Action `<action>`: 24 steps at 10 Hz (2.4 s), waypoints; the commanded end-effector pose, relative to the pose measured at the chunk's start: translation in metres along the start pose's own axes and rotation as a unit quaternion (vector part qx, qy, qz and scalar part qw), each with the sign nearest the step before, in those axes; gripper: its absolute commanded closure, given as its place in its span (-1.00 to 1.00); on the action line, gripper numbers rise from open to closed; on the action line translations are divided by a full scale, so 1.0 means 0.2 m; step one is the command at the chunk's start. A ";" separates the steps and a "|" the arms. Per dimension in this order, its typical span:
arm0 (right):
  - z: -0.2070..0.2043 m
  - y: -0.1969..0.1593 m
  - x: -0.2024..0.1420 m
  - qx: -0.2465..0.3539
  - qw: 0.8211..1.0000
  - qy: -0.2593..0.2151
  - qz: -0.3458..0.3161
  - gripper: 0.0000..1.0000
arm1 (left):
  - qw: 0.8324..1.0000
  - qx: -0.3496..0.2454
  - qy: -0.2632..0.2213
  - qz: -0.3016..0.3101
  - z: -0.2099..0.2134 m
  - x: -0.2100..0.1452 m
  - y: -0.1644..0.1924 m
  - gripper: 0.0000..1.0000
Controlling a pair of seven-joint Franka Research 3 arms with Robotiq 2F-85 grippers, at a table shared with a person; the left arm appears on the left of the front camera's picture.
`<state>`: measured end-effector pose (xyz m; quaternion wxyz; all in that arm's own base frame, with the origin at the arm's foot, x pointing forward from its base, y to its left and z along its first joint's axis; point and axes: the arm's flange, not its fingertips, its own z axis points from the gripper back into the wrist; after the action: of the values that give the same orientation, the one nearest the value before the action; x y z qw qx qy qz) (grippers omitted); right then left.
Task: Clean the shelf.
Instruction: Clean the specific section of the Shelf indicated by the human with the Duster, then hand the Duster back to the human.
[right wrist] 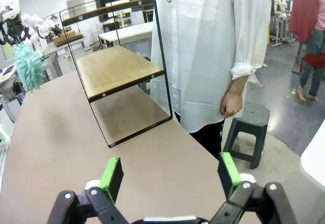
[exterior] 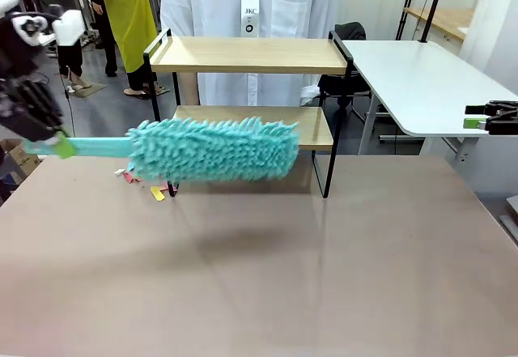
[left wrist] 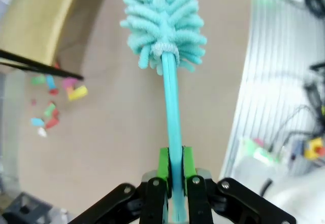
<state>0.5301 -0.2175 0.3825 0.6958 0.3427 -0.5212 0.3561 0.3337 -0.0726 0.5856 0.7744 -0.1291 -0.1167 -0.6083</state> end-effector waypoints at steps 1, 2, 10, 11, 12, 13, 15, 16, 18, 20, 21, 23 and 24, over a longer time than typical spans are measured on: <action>-0.01 0.00 0.02 -0.001 1.000 0.000 0.003 -1.00 | 0.996 -0.008 0.076 -0.054 0.09 -0.07 0.03 0.74; -0.01 0.00 0.02 -0.001 1.000 0.000 0.003 -1.00 | 0.991 -0.015 0.113 -0.069 0.12 -0.10 0.02 0.74; -0.01 0.00 0.02 -0.001 1.000 0.000 0.003 -1.00 | 0.979 -0.009 0.192 -0.062 0.07 -0.20 0.09 0.74; -0.01 0.00 0.02 -0.001 1.000 0.000 0.003 -1.00 | 0.979 -0.009 0.192 -0.062 0.07 -0.20 0.09 0.74; -0.01 0.00 0.02 -0.001 1.000 0.000 0.003 -1.00 | 0.979 -0.009 0.192 -0.062 0.07 -0.20 0.09 0.74; -0.01 0.00 0.02 -0.001 1.000 0.000 0.003 -1.00 | 0.979 -0.009 0.192 -0.062 0.07 -0.20 0.09 0.74; -0.01 0.00 0.02 -0.001 1.000 0.000 0.003 -1.00 | 0.979 -0.009 0.192 -0.062 0.07 -0.20 0.09 0.74; -0.01 0.00 0.02 -0.001 1.000 0.000 0.003 -1.00 | 0.979 -0.009 0.192 -0.062 0.07 -0.20 0.09 0.74; -0.01 0.00 0.02 -0.001 1.000 0.000 0.003 -1.00 | 0.979 -0.009 0.192 -0.062 0.07 -0.20 0.09 0.74; -0.01 0.00 0.02 -0.001 1.000 0.000 0.003 -1.00 | 0.979 -0.009 0.192 -0.062 0.07 -0.20 0.09 0.74; 0.00 0.00 0.00 0.000 1.000 0.000 0.000 -1.00 | 0.979 -0.008 0.195 -0.063 0.05 -0.19 0.10 0.74; 0.04 0.17 0.29 0.030 1.000 -0.005 -0.004 -1.00 | 0.988 -0.014 0.144 -0.056 -0.02 -0.17 0.10 0.74; 0.04 0.25 0.38 0.063 0.998 -0.009 0.002 -1.00 | 0.991 -0.022 0.115 -0.068 -0.05 -0.18 0.09 0.74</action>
<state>0.5163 -0.2033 0.4395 0.6751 0.3621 -0.5197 0.3781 0.3457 -0.0389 0.5713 0.7436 -0.0398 0.0090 -0.6674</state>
